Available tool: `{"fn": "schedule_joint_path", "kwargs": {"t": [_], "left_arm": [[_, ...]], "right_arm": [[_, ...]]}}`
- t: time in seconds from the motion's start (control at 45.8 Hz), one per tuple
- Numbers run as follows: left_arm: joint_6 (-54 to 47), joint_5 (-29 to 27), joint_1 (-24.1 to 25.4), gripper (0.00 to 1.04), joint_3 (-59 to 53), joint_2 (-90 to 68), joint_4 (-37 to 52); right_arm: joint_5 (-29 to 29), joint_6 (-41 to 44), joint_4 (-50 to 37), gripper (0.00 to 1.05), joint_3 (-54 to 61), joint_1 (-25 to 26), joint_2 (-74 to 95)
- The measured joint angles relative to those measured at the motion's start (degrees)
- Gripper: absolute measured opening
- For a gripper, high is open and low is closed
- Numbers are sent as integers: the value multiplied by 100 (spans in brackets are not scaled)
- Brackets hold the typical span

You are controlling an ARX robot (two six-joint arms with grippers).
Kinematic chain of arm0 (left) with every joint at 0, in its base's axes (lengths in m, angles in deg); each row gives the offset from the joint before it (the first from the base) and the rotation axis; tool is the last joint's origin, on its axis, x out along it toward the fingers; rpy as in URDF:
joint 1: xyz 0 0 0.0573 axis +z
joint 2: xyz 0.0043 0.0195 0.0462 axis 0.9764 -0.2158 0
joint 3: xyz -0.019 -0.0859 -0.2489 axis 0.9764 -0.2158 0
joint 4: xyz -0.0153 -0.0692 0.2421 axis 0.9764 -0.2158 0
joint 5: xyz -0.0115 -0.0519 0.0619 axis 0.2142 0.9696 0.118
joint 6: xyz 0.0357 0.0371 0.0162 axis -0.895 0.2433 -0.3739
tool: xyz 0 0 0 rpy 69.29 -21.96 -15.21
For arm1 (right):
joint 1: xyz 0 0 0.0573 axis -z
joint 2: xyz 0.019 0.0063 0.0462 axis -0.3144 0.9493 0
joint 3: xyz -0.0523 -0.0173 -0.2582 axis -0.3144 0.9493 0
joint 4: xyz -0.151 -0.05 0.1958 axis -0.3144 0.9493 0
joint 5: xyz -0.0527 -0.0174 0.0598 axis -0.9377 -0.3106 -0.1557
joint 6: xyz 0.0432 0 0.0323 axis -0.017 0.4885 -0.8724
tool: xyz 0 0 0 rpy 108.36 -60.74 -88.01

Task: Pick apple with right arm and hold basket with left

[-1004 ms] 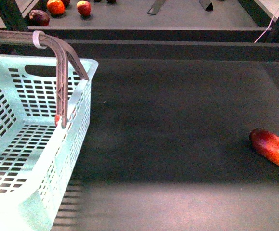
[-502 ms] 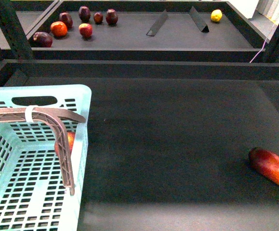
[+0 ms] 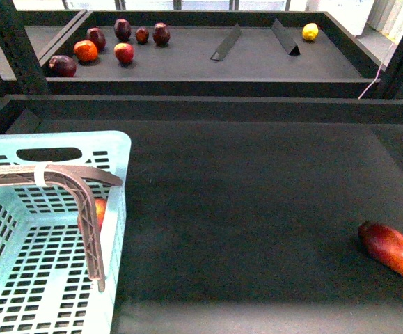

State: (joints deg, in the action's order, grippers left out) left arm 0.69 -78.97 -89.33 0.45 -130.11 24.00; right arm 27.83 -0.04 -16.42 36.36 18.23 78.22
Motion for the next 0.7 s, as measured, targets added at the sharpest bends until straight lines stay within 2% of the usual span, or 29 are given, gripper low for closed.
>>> {"fn": "schedule_joint_path", "kwargs": {"t": [0.044,0.109,0.218,0.262,0.415,0.502,0.698], "left_arm": [[-848,72,81,44,-144,162,597],[-1799,144,212,32,-372,476,901],[-2389,326,350,14,-772,763,918],[-2566,398,417,4,-975,905,911],[-2758,605,658,3,-1423,1567,730],[-2782,1049,979,3,-1563,1812,592],[-2791,1110,1150,3,-1812,2417,249]], "right_arm": [[0,2,0,96,0,0,0],[0,2,0,96,0,0,0],[0,2,0,96,0,0,0],[0,0,0,96,0,0,0],[2,0,0,96,0,0,0],[0,2,0,96,0,0,0],[0,0,0,96,0,0,0]]}}
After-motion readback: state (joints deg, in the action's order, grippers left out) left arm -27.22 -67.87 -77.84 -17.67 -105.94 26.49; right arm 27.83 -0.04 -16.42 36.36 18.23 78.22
